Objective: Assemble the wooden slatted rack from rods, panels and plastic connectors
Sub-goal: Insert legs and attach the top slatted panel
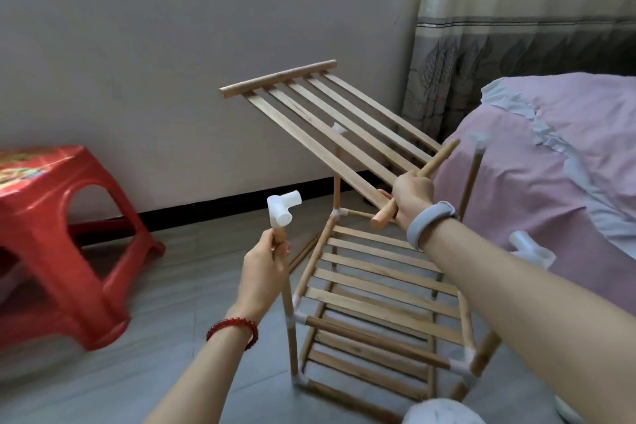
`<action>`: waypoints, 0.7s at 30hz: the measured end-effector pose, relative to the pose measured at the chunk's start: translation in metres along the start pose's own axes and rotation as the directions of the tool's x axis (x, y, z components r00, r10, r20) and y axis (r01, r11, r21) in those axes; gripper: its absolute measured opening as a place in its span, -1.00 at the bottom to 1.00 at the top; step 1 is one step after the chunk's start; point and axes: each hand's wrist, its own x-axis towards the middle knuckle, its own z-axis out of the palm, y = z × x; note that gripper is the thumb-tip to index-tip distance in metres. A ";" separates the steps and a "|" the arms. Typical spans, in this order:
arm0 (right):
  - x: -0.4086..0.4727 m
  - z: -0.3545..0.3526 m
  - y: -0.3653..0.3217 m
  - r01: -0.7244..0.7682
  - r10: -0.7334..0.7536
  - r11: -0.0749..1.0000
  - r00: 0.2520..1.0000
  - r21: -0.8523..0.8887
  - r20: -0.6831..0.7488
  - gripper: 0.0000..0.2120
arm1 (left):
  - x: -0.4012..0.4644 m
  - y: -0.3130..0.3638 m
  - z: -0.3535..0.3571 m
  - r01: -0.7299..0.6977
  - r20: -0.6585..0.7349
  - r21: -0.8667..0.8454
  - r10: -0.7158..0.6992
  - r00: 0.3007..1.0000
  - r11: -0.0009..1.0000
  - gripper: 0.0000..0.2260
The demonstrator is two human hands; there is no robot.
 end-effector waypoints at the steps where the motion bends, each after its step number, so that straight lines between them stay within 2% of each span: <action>1: -0.004 -0.003 0.003 0.012 -0.012 1.000 1.000 -0.008 -0.002 -0.69 | -0.007 0.002 -0.003 -0.007 -0.002 0.009 0.007 1.000 1.000 -0.90; 4: -0.017 -0.012 0.013 0.013 -0.013 1.000 1.000 0.008 -0.006 -0.67 | -0.024 0.011 -0.017 -0.023 0.063 0.050 0.020 0.998 0.998 -0.92; 6: -0.025 -0.013 0.021 -0.002 0.003 0.998 1.000 0.065 -0.017 -0.66 | -0.024 0.020 -0.027 -0.018 0.187 0.018 0.014 0.982 1.000 -0.91; 8: -0.036 -0.013 0.028 -0.046 0.051 0.988 0.998 0.147 -0.030 -0.68 | -0.026 0.034 -0.036 0.056 0.302 -0.197 0.006 0.953 0.979 -0.72; 9: -0.041 -0.013 0.030 -0.066 0.072 0.980 0.997 0.185 -0.025 -0.70 | -0.025 0.043 -0.040 0.102 0.312 -0.326 0.006 0.950 0.940 -0.59; 11: -0.049 -0.012 0.031 -0.100 0.104 0.974 0.995 0.202 -0.011 -0.74 | -0.021 0.056 -0.043 0.154 0.286 -0.469 -0.015 0.958 0.870 -0.44; 13: -0.055 -0.013 0.028 -0.150 0.143 0.970 0.988 0.192 0.049 -0.79 | -0.017 0.067 -0.040 0.149 0.280 -0.443 -0.021 0.960 0.884 -0.54; 15: -0.059 -0.015 0.022 -0.217 0.192 0.950 0.973 0.223 0.128 -0.84 | -0.015 0.077 -0.034 0.123 0.235 -0.363 -0.037 0.971 0.923 -0.81; 16: -0.060 -0.018 0.019 -0.246 0.215 0.939 0.965 0.241 0.147 -0.82 | -0.014 0.078 -0.031 0.102 0.188 -0.333 -0.040 0.981 0.937 -0.87; 18: -0.061 -0.024 0.018 -0.289 0.248 0.916 0.953 0.277 0.175 -0.82 | -0.014 0.076 -0.027 0.059 0.092 -0.295 -0.033 0.995 0.954 -0.84; 21: -0.060 -0.032 0.023 -0.333 0.273 0.862 0.940 0.383 0.203 -0.89 | -0.015 0.074 -0.025 0.024 0.031 -0.313 -0.015 0.999 0.950 -0.79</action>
